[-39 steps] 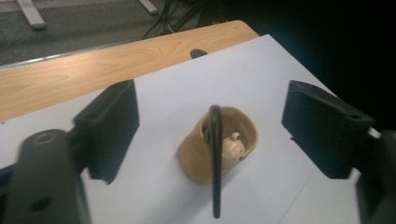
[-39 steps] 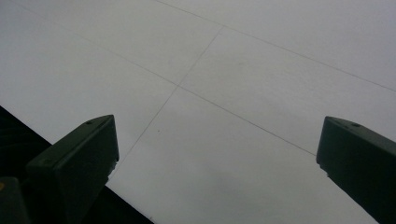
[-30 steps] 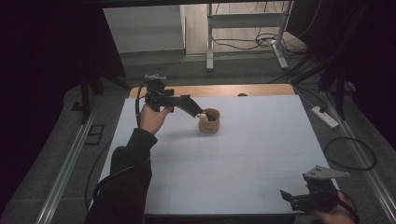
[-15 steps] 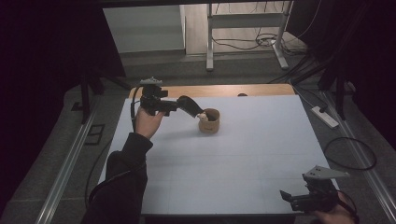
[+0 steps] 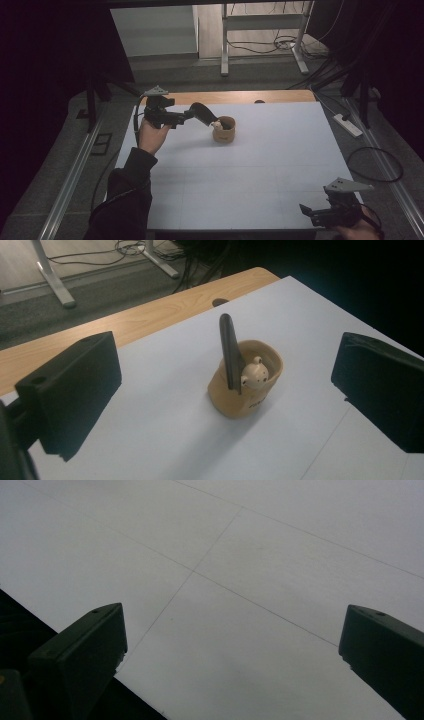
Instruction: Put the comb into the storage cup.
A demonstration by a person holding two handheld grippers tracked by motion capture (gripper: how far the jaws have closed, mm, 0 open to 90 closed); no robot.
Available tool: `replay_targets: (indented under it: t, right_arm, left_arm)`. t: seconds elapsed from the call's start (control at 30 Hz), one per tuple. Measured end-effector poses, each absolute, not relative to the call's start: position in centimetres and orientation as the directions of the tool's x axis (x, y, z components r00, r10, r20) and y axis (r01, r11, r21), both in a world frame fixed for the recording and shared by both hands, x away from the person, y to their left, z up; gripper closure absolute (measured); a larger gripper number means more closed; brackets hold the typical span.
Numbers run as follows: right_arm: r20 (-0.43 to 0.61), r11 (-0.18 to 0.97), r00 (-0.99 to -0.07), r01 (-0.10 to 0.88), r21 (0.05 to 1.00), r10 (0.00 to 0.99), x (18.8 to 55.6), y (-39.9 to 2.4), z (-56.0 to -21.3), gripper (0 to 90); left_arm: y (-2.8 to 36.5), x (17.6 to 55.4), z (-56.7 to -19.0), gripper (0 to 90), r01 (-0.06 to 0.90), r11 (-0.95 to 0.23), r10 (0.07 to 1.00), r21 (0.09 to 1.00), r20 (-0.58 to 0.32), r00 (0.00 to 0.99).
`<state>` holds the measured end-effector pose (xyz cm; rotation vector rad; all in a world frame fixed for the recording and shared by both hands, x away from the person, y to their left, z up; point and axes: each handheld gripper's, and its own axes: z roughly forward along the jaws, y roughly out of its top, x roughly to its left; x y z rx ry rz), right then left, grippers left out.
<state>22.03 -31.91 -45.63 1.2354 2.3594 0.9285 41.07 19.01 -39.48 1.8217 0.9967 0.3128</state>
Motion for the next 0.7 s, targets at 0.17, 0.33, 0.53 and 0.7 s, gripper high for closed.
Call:
replay_targets:
  t: [0.17,0.33,0.53,0.7]
  right_arm:
    - [0.016,0.414,-0.574,0.609,0.676,0.818,22.0,-31.9,-45.6,0.0]
    - [0.015,0.413,-0.573,0.609,0.677,0.820,22.0,-31.9,-45.6,0.0]
    - [0.013,0.407,-0.565,0.611,0.679,0.825,22.0,-31.9,-45.6,0.0]
    - [0.012,0.410,-0.567,0.609,0.678,0.823,22.0,-31.9,-45.6,0.0]
  left_arm:
    - [19.3,40.4,-39.7,0.0,0.483,-0.162,0.746,0.860,-0.213,0.630]
    - [19.6,39.8,-40.0,0.0,0.477,-0.161,0.745,0.864,-0.211,0.633]
    - [19.8,38.9,-40.3,0.0,0.471,-0.167,0.746,0.866,-0.201,0.635]
    - [19.9,38.2,-40.5,0.0,0.459,-0.175,0.749,0.871,-0.185,0.636]
